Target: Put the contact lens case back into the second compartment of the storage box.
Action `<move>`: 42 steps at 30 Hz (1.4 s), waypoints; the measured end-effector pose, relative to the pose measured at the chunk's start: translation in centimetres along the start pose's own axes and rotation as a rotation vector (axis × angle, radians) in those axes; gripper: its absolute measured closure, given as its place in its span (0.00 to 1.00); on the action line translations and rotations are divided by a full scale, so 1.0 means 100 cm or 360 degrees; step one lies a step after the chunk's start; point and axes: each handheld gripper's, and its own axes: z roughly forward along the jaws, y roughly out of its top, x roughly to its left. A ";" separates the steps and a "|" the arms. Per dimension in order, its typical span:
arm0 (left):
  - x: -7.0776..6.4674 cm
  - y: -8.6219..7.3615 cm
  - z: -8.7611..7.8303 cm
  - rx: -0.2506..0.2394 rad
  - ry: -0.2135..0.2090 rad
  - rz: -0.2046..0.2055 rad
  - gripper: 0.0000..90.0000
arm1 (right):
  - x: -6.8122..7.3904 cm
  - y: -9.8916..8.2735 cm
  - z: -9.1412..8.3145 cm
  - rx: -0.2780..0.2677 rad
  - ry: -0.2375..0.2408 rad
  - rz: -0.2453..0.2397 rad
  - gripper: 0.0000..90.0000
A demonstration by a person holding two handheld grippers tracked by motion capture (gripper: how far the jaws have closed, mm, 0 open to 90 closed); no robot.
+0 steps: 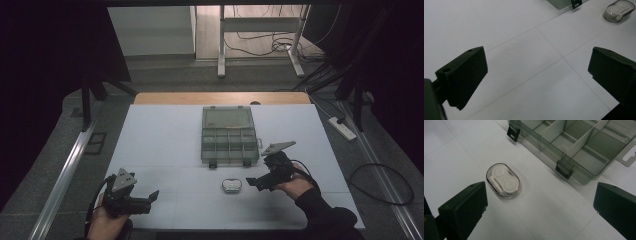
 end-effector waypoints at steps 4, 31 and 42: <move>0.000 0.000 0.000 -0.0001 -0.0002 0.0001 0.02 | 0.001 0.004 0.004 0.0014 -0.0001 0.0011 0.00; 0.000 0.000 0.000 0.0000 -0.0007 0.0013 0.03 | 0.008 0.023 0.037 0.0147 0.0037 -0.0064 0.00; -0.001 0.000 0.000 -0.0001 -0.0007 0.0019 0.03 | 0.013 0.030 0.059 0.0260 0.0041 -0.0126 0.00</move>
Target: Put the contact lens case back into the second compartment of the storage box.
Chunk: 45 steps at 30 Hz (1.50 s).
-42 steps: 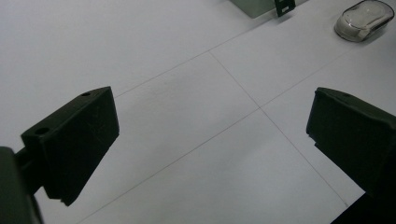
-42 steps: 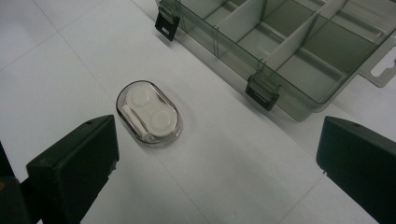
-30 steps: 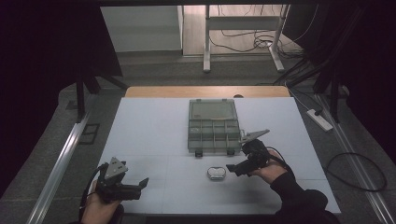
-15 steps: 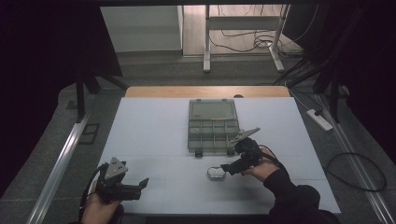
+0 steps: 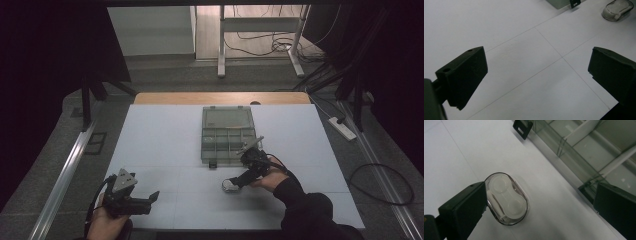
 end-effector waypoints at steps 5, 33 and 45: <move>0.000 0.000 0.000 0.0000 0.0000 0.0005 0.03 | 0.005 0.001 0.007 0.0042 0.0013 -0.0042 0.00; -0.001 0.000 0.000 0.0000 -0.0004 0.0012 0.03 | 0.027 -0.003 0.032 0.0187 0.0010 -0.0334 0.15; -0.001 0.000 0.000 0.0000 0.0001 0.0015 0.03 | 0.031 -0.003 0.026 0.0156 0.0081 -0.0470 0.48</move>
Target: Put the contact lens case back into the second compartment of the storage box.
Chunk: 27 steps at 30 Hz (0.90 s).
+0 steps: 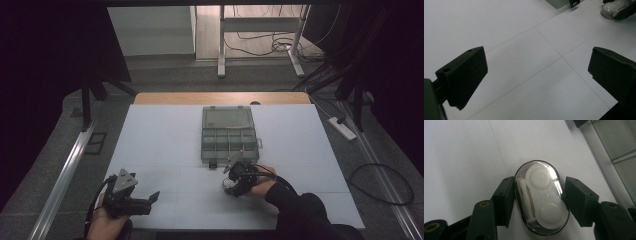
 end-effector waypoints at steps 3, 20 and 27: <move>0.000 0.000 0.000 0.0001 -0.0001 -0.0002 0.03 | 0.000 0.000 -0.001 0.0006 0.0001 -0.0026 0.53; 0.000 0.000 0.000 0.0000 -0.0003 0.0000 0.03 | -0.005 0.001 -0.008 -0.0047 -0.0001 0.0091 0.54; 0.000 0.000 0.000 0.0004 -0.0004 0.0000 0.03 | -0.011 0.002 -0.019 -0.0181 0.0022 0.0205 0.54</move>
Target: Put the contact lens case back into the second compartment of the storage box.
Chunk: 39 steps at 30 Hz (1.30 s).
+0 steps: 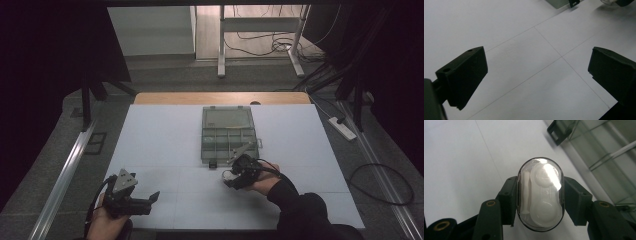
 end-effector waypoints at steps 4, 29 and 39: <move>0.000 0.000 0.000 0.0002 0.0002 0.0000 0.03 | -0.003 0.002 -0.004 -0.0042 -0.0001 0.0057 0.54; 0.000 0.000 0.000 -0.0001 0.0001 0.0000 0.03 | -0.027 0.026 -0.011 -0.0242 -0.0198 0.0370 0.54; 0.000 0.000 0.000 -0.0001 -0.0001 -0.0001 0.03 | -0.035 0.033 -0.009 -0.0292 -0.0267 0.0463 0.54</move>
